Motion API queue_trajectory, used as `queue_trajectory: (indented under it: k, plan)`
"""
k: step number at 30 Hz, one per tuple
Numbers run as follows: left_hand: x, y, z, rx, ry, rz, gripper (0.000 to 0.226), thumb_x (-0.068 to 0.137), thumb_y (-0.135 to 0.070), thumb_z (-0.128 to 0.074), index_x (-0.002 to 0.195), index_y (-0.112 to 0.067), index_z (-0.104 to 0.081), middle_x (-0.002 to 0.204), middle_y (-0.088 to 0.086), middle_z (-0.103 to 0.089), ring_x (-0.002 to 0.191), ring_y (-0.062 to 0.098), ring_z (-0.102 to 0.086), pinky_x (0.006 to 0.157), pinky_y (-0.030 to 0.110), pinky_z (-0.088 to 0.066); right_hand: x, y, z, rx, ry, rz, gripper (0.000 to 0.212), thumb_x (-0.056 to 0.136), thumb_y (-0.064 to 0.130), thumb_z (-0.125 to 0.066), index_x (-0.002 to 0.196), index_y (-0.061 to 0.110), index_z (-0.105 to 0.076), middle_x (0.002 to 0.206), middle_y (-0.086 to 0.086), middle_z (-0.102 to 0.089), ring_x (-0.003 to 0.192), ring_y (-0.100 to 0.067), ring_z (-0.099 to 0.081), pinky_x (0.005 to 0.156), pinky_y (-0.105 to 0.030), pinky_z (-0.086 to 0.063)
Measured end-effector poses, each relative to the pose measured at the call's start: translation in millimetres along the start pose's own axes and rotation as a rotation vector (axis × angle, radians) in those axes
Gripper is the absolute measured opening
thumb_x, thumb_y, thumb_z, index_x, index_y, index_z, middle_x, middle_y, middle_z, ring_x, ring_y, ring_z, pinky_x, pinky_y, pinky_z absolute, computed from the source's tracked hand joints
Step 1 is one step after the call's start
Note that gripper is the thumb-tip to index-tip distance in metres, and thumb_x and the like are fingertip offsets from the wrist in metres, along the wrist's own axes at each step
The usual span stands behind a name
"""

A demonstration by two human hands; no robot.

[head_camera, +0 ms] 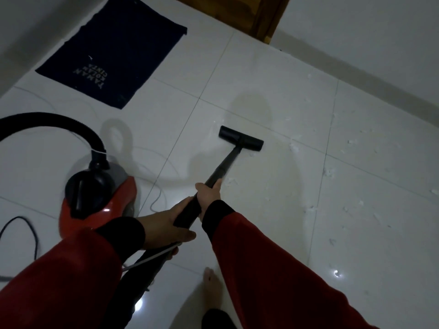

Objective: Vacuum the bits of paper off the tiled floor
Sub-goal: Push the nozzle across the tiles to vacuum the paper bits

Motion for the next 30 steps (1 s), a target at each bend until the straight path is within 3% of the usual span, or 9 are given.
queue_trajectory:
  k: [5,11,15,17,23,28,30]
  plan:
    - [-28,45,-14,0.016,0.029,-0.021,0.082,0.091,-0.017,-0.055,0.145,-0.045,0.0,0.072,0.006,-0.053,0.06,0.016,-0.056,0.057,0.025,-0.052,-26,-47,-11,0.031,-0.036,0.02,0.08,0.095,0.018,-0.045,0.149,0.044,0.008,0.133,-0.009,-0.047,0.103,-0.03,-0.057,0.088,-0.042,-0.052]
    - [-58,103,-36,0.083,0.046,-0.024,0.085,0.09,-0.02,-0.056,0.144,-0.048,0.004,0.079,0.009,-0.059,0.063,0.017,-0.059,0.064,0.031,-0.057,-50,-110,-24,0.055,-0.087,0.061,0.081,0.094,0.018,-0.046,0.149,0.043,0.008,0.12,-0.009,-0.05,0.103,-0.031,-0.058,0.094,-0.045,-0.052]
    - [-76,128,-47,0.136,0.044,-0.05,0.081,0.092,-0.017,-0.054,0.147,-0.038,0.002,0.066,0.004,-0.057,0.043,0.004,-0.057,0.046,0.015,-0.05,-63,-144,-33,0.095,-0.09,0.048,0.081,0.095,0.018,-0.046,0.149,0.042,0.009,0.136,-0.011,-0.047,0.099,-0.029,-0.057,0.082,-0.04,-0.052]
    - [-84,140,-50,0.143,0.043,-0.056,0.079,0.093,-0.016,-0.052,0.147,-0.037,0.001,0.062,0.004,-0.055,0.034,0.001,-0.054,0.041,0.013,-0.047,-69,-158,-40,0.093,-0.096,0.048,0.082,0.095,0.019,-0.047,0.15,0.041,0.009,0.136,-0.012,-0.048,0.097,-0.03,-0.057,0.085,-0.042,-0.053]
    - [-104,183,-54,0.092,0.047,-0.024,0.084,0.091,-0.016,-0.055,0.146,-0.043,0.002,0.071,0.007,-0.055,0.055,0.014,-0.056,0.05,0.022,-0.051,-91,-192,-60,0.105,-0.105,0.034,0.083,0.095,0.02,-0.047,0.149,0.044,0.01,0.134,-0.012,-0.049,0.096,-0.03,-0.059,0.09,-0.044,-0.054]
    - [-125,201,-57,0.137,0.073,0.022,0.086,0.09,-0.019,-0.057,0.146,-0.042,0.004,0.076,0.008,-0.057,0.058,0.015,-0.059,0.051,0.023,-0.052,-114,-214,-71,0.134,-0.13,-0.001,0.082,0.095,0.019,-0.046,0.149,0.042,0.01,0.125,-0.01,-0.048,0.096,-0.028,-0.056,0.097,-0.046,-0.051]
    - [-138,206,-55,0.145,0.086,0.041,0.084,0.09,-0.018,-0.057,0.146,-0.043,0.0,0.075,0.008,-0.056,0.054,0.012,-0.058,0.05,0.022,-0.051,-125,-222,-77,0.162,-0.139,-0.008,0.082,0.095,0.018,-0.045,0.15,0.041,0.01,0.132,-0.012,-0.047,0.098,-0.028,-0.055,0.099,-0.046,-0.05]
Point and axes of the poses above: each hand's wrist, its own x-axis towards the middle knuckle, its own z-axis out of the back of the hand, y = z × x, the point moved 3 cm from there along x, towards the middle knuckle
